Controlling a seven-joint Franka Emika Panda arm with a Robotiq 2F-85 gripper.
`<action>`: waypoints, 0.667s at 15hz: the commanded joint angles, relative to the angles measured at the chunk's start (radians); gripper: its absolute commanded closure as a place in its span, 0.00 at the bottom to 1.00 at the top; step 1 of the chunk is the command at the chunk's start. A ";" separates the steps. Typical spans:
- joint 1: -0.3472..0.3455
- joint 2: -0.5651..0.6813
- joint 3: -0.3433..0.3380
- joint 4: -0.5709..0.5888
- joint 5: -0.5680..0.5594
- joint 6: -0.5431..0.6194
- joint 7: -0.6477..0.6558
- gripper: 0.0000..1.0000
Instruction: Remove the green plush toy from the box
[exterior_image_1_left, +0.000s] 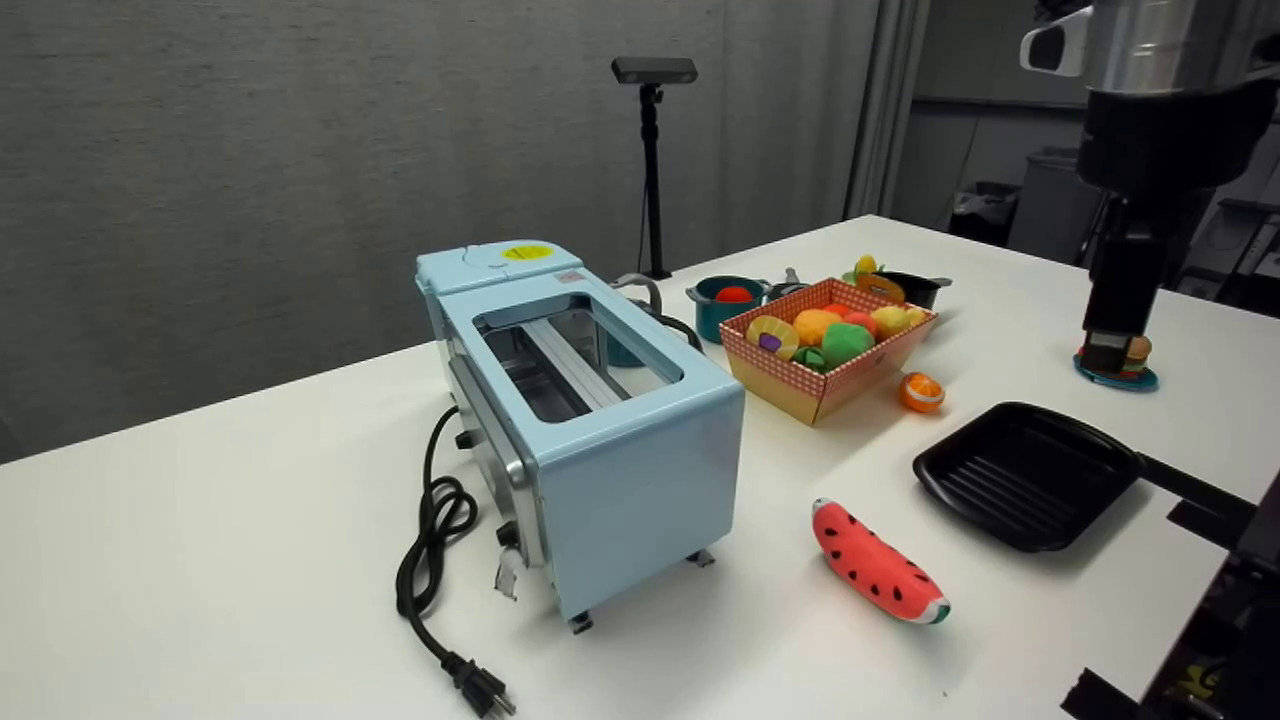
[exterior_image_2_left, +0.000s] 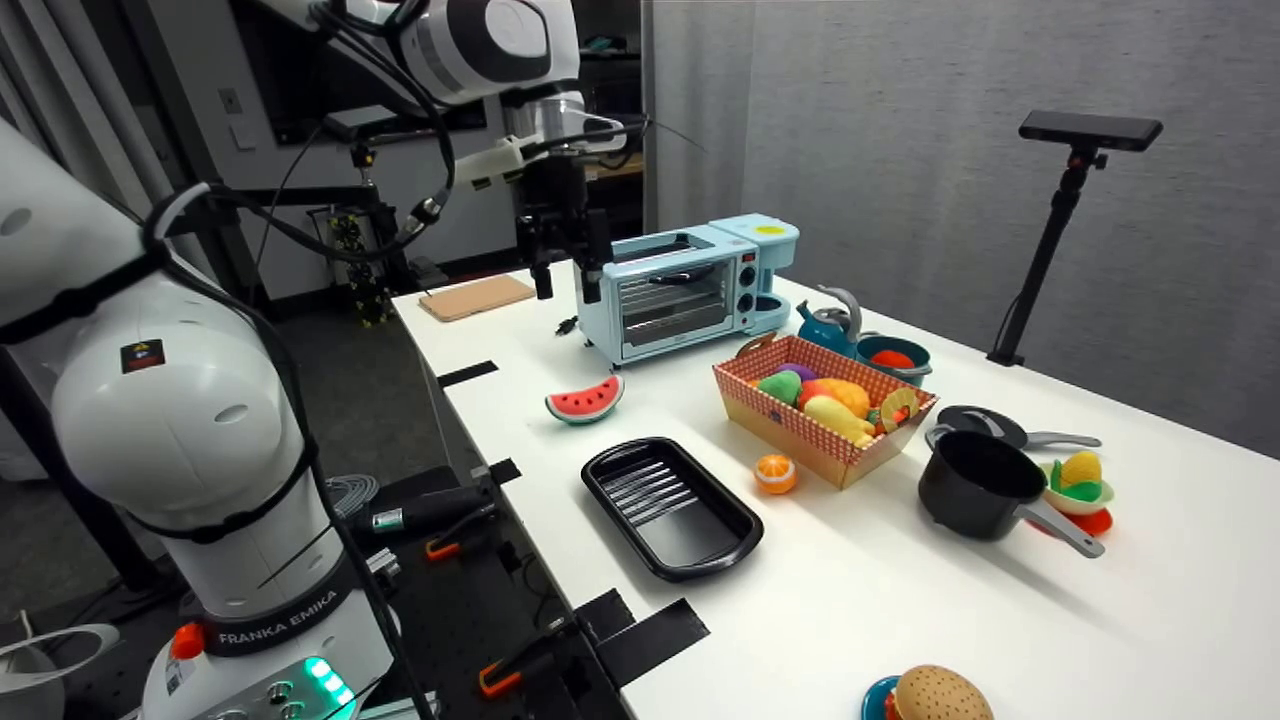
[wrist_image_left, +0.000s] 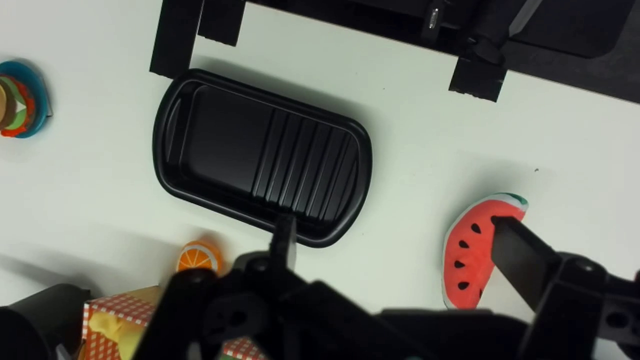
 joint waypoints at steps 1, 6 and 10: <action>0.003 0.020 -0.024 0.014 -0.028 0.078 0.025 0.00; -0.014 0.069 -0.035 0.034 -0.061 0.213 0.051 0.00; -0.022 0.121 -0.046 0.061 -0.053 0.269 0.089 0.00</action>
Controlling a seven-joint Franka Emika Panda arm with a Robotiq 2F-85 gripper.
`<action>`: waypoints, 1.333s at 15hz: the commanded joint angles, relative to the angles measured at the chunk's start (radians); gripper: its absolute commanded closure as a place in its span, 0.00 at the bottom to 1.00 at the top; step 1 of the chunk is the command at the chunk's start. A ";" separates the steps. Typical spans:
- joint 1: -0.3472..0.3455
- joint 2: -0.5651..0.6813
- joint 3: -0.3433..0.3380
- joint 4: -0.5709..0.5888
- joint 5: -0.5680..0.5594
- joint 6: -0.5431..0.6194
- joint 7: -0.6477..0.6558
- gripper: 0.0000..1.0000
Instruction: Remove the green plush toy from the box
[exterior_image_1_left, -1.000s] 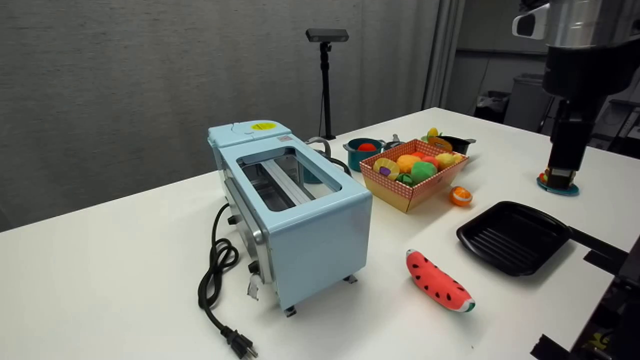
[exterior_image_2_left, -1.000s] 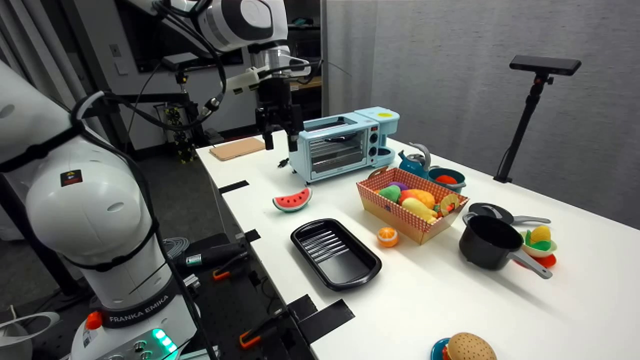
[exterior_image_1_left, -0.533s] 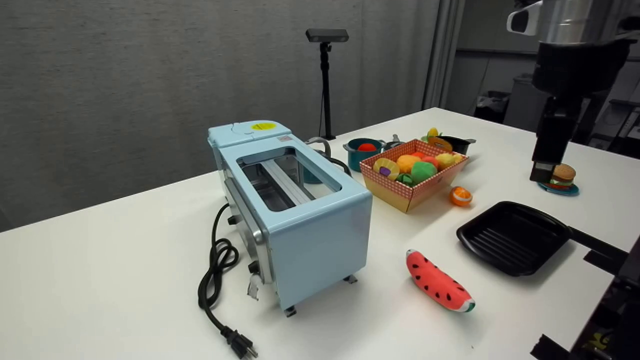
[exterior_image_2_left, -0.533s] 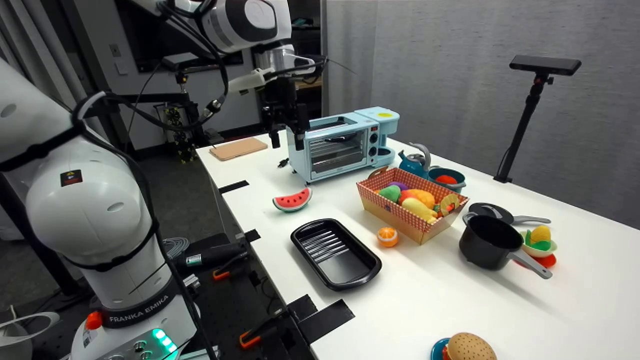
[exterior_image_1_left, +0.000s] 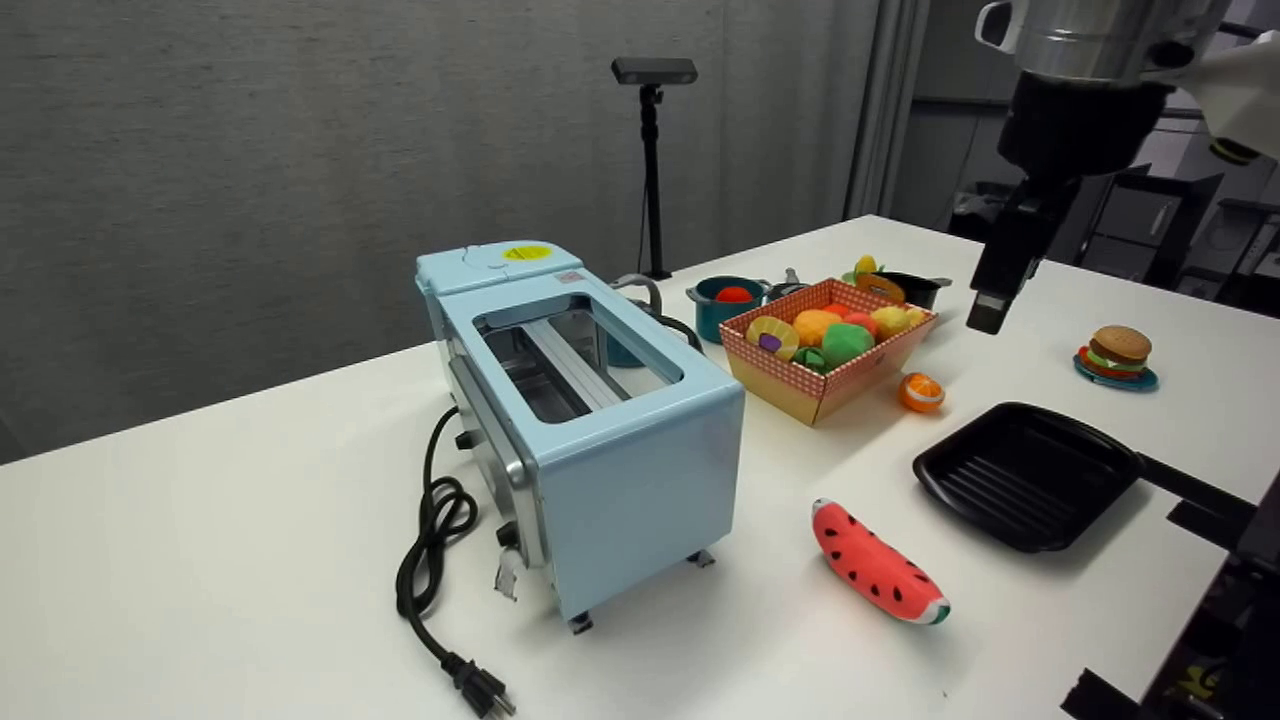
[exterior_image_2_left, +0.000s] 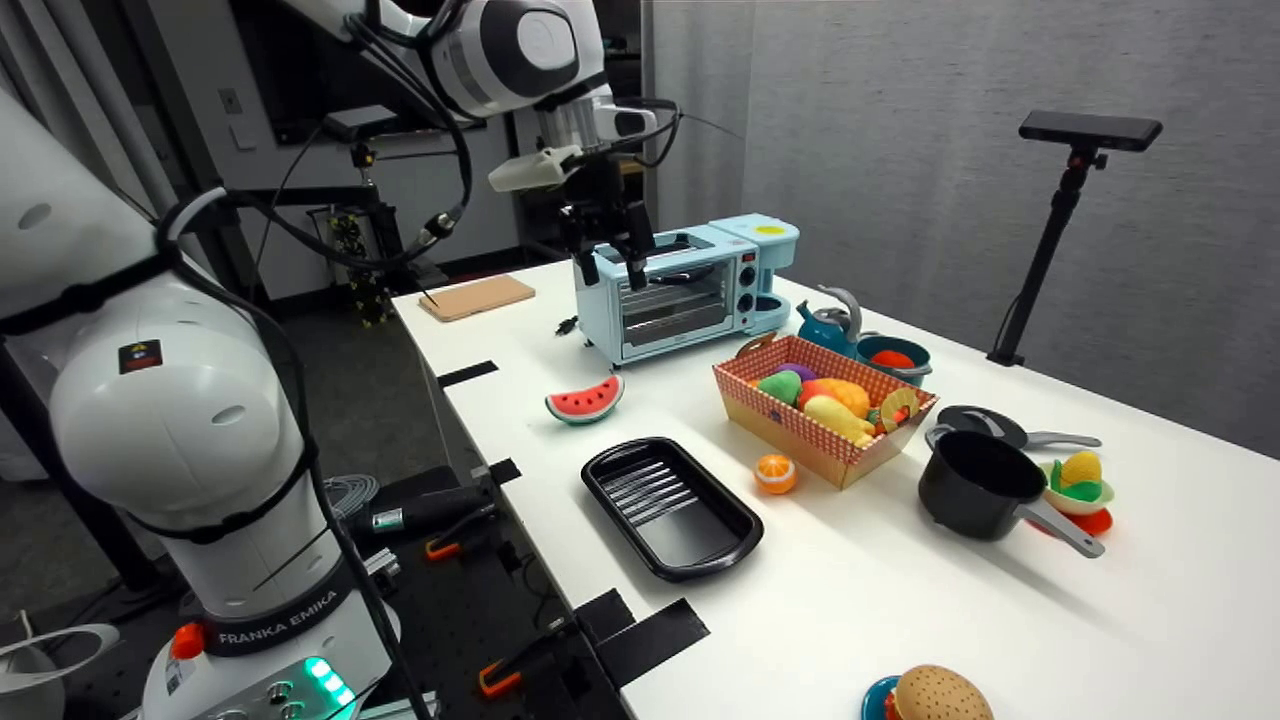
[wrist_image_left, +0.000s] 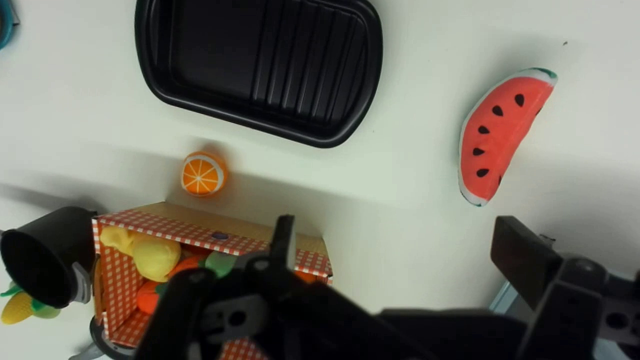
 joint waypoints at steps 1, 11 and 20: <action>-0.011 0.061 -0.010 0.046 -0.001 0.027 0.063 0.00; -0.014 0.173 -0.036 0.126 0.057 0.036 0.227 0.00; -0.042 0.279 -0.085 0.215 0.036 0.091 0.322 0.00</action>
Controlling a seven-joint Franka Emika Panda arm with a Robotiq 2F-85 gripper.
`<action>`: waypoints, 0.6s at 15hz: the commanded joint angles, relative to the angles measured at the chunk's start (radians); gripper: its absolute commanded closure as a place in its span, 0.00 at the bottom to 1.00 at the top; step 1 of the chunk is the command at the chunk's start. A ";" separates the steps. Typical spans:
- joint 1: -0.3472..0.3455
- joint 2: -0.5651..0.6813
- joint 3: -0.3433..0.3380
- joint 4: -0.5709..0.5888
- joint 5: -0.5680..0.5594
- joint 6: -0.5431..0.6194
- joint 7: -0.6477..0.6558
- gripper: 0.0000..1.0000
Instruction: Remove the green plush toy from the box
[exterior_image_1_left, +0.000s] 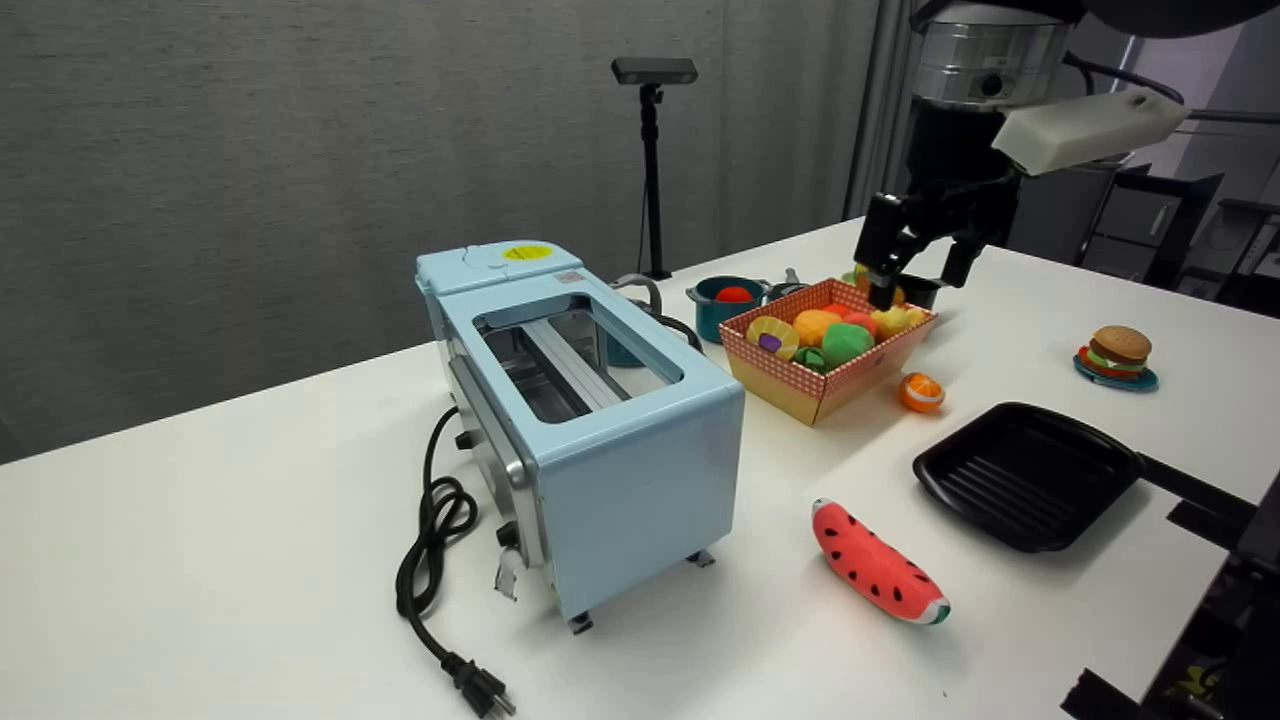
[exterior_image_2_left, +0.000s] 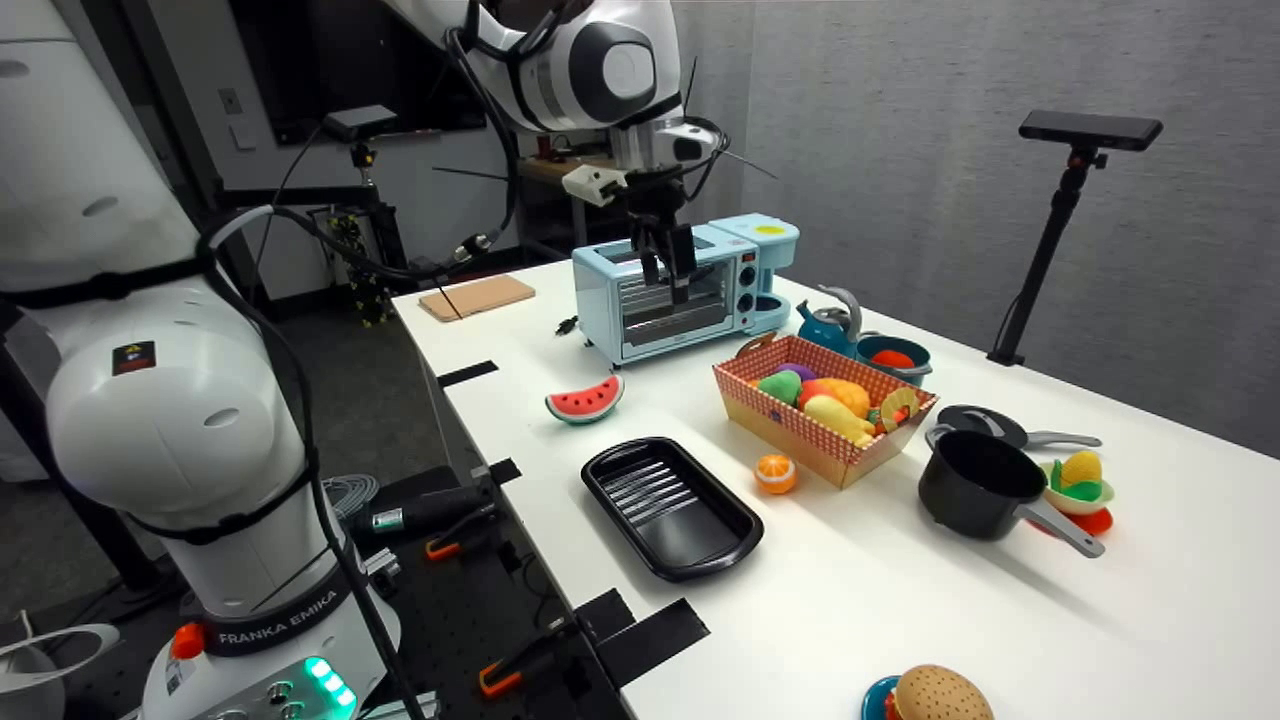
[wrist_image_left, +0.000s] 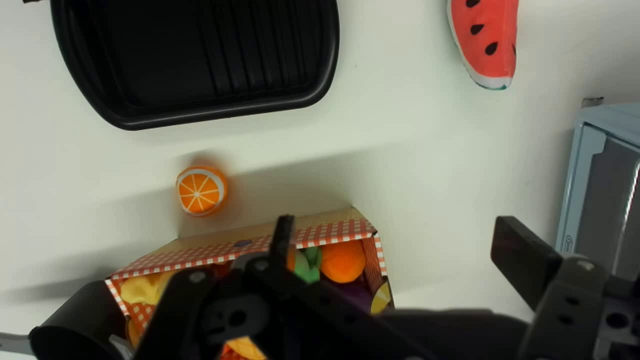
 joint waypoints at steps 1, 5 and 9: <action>-0.017 0.059 -0.018 0.060 -0.005 0.026 0.041 0.00; -0.023 0.114 -0.045 0.112 -0.004 0.035 0.059 0.00; -0.021 0.165 -0.072 0.168 -0.004 0.031 0.073 0.00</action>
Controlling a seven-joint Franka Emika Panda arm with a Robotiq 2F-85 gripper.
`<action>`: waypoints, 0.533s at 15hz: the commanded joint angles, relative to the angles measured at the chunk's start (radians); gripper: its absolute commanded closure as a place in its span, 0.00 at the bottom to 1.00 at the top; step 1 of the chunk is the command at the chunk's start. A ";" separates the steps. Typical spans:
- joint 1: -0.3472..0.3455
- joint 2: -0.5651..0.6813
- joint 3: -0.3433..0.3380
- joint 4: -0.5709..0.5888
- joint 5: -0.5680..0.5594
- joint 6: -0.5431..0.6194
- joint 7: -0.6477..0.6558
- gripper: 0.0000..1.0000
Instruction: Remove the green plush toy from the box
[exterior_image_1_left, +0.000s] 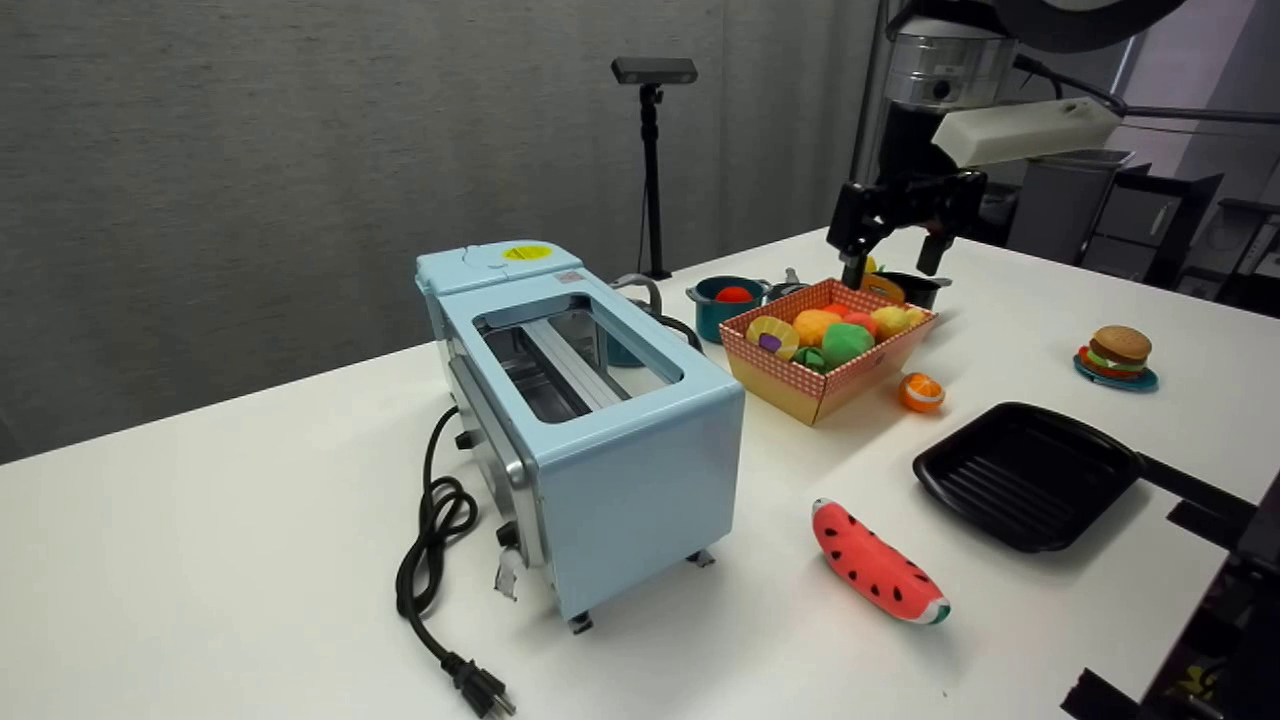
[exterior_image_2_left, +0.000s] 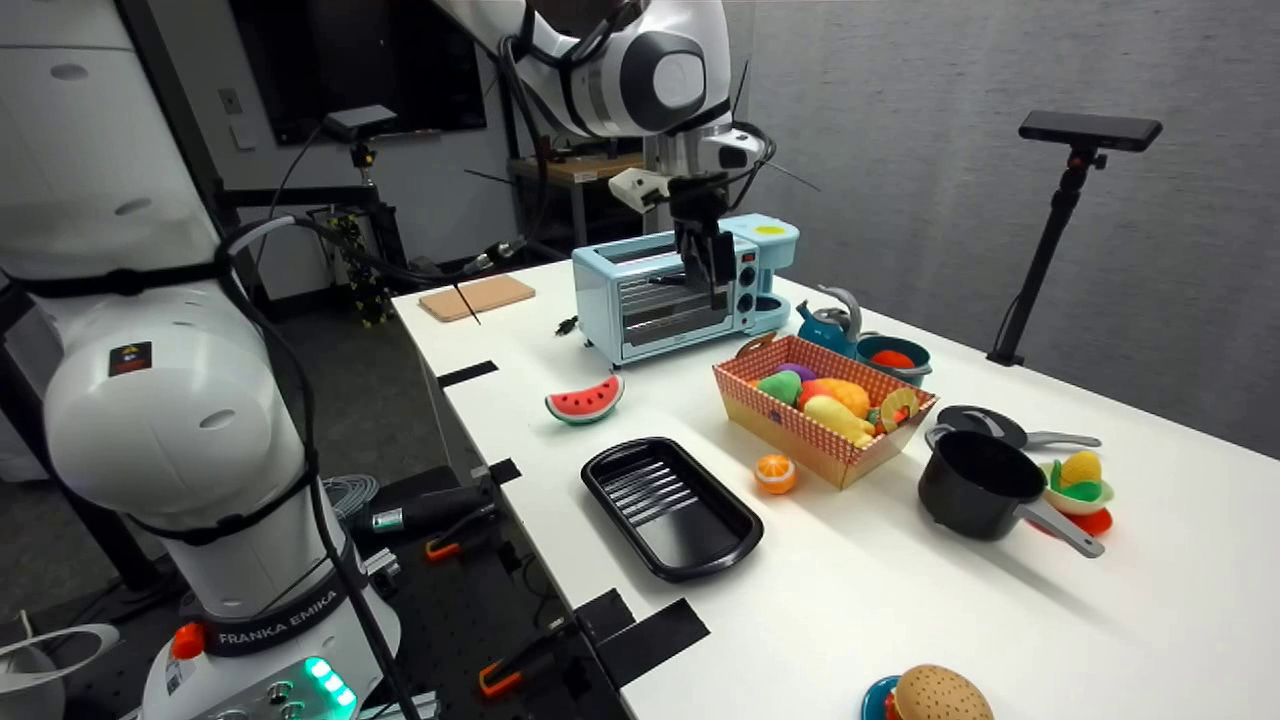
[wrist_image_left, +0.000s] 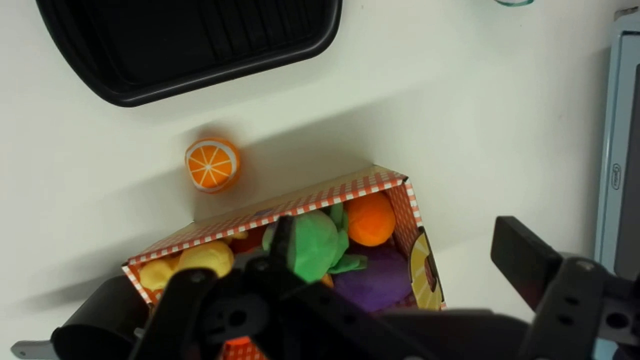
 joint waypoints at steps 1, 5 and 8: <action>-0.005 0.062 -0.020 0.074 -0.002 0.009 0.033 0.00; 0.004 0.064 -0.037 0.074 0.001 -0.002 0.012 0.00; 0.005 0.087 -0.046 0.099 0.001 -0.002 0.011 0.00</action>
